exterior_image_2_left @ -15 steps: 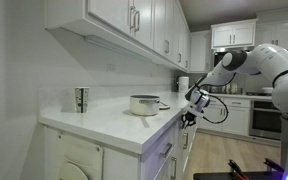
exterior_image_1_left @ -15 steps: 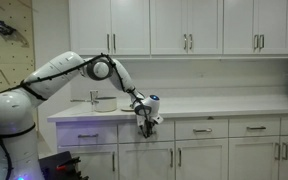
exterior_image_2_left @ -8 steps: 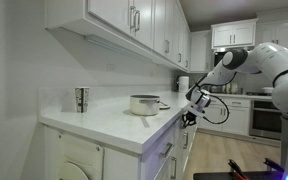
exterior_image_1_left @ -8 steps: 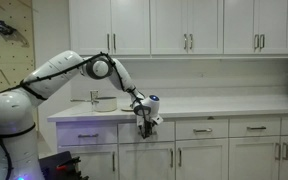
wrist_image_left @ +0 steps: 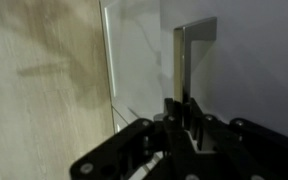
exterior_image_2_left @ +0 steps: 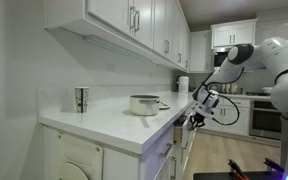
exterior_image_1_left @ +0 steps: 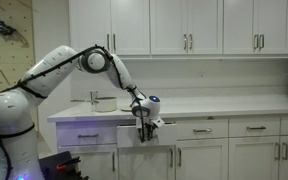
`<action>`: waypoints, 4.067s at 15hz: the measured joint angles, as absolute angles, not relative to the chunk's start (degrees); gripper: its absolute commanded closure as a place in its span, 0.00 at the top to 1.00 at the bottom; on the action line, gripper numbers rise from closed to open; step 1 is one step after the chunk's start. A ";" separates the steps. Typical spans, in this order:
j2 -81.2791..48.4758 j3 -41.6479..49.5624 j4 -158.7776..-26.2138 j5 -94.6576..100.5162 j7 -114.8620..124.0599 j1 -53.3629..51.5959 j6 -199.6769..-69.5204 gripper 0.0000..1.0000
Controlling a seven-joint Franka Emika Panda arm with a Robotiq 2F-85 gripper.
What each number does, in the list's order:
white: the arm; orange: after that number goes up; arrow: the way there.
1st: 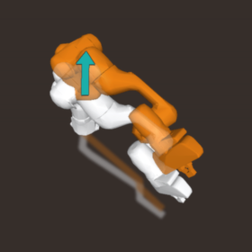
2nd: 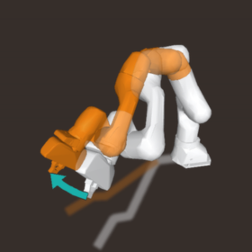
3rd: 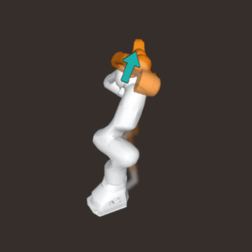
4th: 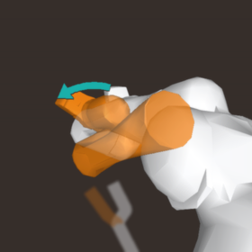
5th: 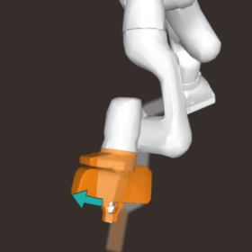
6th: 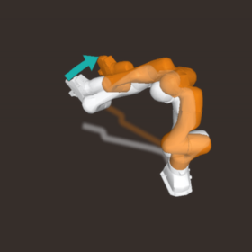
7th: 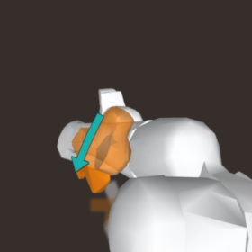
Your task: Open and close the second drawer on the left
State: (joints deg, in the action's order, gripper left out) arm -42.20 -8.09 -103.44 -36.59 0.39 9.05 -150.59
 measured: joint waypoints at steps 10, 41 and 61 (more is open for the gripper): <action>-34.62 -4.72 -115.74 -44.78 -15.07 16.09 -150.29 0.04; -29.36 3.68 -124.48 -57.54 -31.03 18.75 -150.03 0.04; -28.02 6.99 -126.77 -61.21 -37.18 19.81 -149.47 0.04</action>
